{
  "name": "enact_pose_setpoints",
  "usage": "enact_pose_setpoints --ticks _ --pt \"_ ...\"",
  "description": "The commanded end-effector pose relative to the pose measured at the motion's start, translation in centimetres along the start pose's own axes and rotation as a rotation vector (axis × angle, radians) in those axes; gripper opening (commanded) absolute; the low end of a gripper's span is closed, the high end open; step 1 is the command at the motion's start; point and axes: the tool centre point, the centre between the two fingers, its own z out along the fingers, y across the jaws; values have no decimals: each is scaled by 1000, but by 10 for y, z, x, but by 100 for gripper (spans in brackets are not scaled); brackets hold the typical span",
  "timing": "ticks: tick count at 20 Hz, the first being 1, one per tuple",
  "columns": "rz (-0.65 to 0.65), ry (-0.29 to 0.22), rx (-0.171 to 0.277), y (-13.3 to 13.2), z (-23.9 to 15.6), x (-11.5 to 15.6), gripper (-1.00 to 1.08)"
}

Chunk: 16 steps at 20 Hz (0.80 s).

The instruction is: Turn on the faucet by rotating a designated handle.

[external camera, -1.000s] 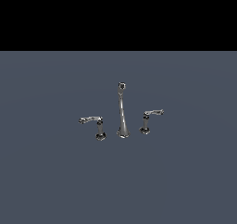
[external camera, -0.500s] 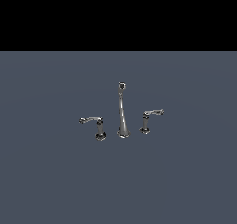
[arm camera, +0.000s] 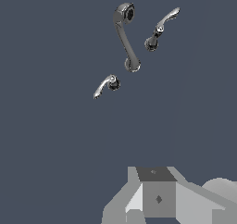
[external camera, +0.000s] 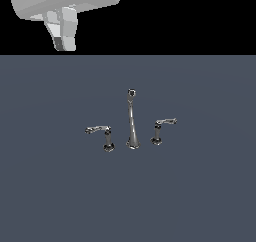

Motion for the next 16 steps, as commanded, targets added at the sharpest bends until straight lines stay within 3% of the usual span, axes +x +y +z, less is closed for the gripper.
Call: enact_pose_setpoints --ticks 1,16 --pt "55 0 2 -10 16 4 -100" --pt "335 0 6 -55 98 35 -100"
